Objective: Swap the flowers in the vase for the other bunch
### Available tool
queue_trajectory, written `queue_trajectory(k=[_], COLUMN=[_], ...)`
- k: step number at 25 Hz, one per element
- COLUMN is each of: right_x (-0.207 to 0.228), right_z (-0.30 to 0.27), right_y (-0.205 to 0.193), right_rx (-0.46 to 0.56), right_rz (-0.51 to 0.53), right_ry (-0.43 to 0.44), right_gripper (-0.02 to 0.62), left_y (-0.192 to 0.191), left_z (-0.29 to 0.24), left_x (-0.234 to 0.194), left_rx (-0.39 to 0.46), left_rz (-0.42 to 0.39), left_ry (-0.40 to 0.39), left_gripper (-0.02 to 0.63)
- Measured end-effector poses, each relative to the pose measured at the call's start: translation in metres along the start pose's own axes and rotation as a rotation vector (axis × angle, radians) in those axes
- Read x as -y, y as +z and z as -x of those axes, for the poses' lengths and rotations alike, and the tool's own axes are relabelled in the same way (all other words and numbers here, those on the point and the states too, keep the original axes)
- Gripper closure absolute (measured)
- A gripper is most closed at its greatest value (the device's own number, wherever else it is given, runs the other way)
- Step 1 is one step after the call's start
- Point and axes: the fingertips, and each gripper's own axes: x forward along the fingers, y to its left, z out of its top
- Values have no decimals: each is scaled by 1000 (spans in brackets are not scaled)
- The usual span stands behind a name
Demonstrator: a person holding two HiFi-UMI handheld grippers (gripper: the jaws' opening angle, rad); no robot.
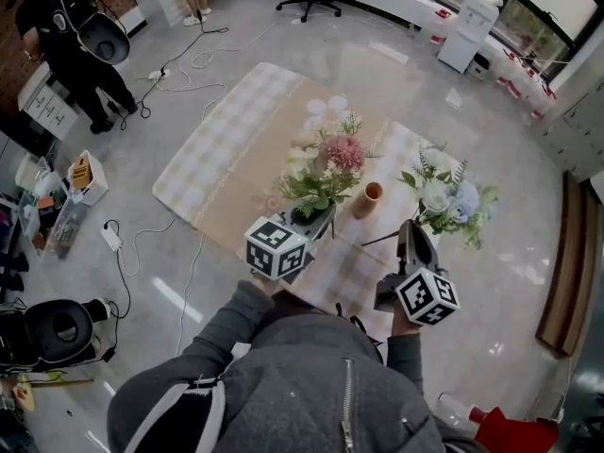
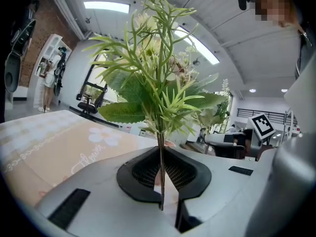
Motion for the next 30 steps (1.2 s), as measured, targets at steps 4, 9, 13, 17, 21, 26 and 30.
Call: queue_trajectory(k=[4,9,13,17,21,26,30], right_x=[-4,-9,-11,-11,-18,-23,-25], right_z=[-2,-7,-5,-6,-11,-12,-13], right_y=[2,15,21,37,59,74,81], right_rx=[5,25,41,57,79,94,104], right_rz=[2,12,22,42,79,104,134], right_ry=[6,16,22,27,41,51,55], right_gripper=[561,561,561,561,561,561,561], left_y=[3,10,6,9,11,10,9], left_z=[-1,-5,-5,-9,-9,-8,-10], left_x=[-4,-6,-5,-5,-10,-15,-18], left_rx=[0,6,6,12,6,20,34], left_rz=[-6,0,2,1,8,29,36], left_ry=[-5,-16,-18,-18,-9,-5,-9], left_gripper=[577,577,577,577,577,577,577])
